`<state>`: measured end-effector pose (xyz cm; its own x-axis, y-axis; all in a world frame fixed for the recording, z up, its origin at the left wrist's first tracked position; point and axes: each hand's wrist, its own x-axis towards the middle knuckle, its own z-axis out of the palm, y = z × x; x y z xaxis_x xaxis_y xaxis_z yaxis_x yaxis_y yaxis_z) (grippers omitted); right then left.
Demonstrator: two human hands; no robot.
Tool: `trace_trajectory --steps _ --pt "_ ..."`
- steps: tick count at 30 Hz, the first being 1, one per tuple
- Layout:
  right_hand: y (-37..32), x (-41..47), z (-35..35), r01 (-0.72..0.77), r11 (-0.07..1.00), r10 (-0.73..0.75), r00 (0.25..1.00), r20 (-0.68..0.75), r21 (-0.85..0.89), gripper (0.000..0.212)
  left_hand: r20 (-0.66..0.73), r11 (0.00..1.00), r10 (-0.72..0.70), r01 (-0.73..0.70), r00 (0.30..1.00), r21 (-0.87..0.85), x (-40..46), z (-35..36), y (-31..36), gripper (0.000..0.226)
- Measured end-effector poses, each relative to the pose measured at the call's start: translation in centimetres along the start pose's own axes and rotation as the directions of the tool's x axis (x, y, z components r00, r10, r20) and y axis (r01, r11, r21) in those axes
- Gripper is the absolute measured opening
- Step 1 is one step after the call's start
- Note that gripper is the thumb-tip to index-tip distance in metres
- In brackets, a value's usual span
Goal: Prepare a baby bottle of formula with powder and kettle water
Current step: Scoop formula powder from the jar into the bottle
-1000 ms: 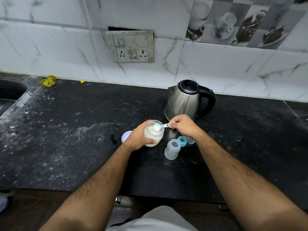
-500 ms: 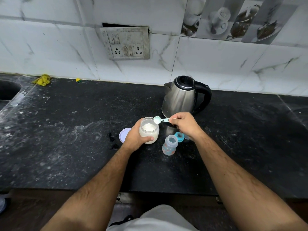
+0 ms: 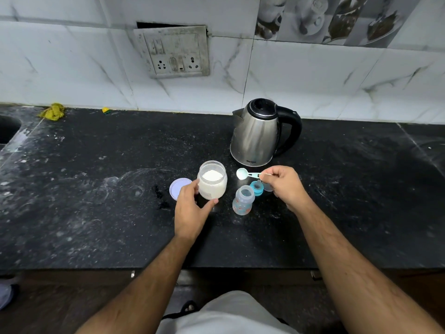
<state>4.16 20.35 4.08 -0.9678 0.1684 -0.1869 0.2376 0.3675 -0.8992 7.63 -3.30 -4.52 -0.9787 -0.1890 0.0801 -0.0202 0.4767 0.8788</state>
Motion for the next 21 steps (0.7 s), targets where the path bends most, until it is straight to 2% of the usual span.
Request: trace_trajectory --steps 3,6,11,16,21 --pt "0.8 -0.6 -0.3 0.004 1.0 -0.005 1.0 -0.022 -0.012 0.017 0.068 1.0 -0.007 0.008 0.998 -0.01 -1.6 0.9 0.1 0.058" --pt "1.8 -1.2 -0.5 0.03 0.999 -0.031 0.999 -0.034 -0.043 0.019 0.181 0.999 0.0 0.006 0.983 -0.037 -2.3 2.3 0.3 0.054" --pt "2.7 -1.9 -0.8 0.093 0.987 -0.102 0.993 -0.062 -0.132 0.02 0.287 0.996 -0.014 0.04 0.958 -0.083 -1.6 4.4 1.2 0.067" --pt "2.9 -2.3 -0.6 0.097 0.962 -0.119 0.99 -0.073 -0.256 0.023 0.367 0.994 -0.026 0.064 0.93 -0.091 -0.6 5.6 1.9 0.087" --pt "2.6 -2.9 -0.5 0.172 0.887 -0.219 0.974 -0.063 -0.429 0.009 0.377 0.993 -0.032 0.074 0.926 -0.096 -0.3 6.2 2.3 0.084"
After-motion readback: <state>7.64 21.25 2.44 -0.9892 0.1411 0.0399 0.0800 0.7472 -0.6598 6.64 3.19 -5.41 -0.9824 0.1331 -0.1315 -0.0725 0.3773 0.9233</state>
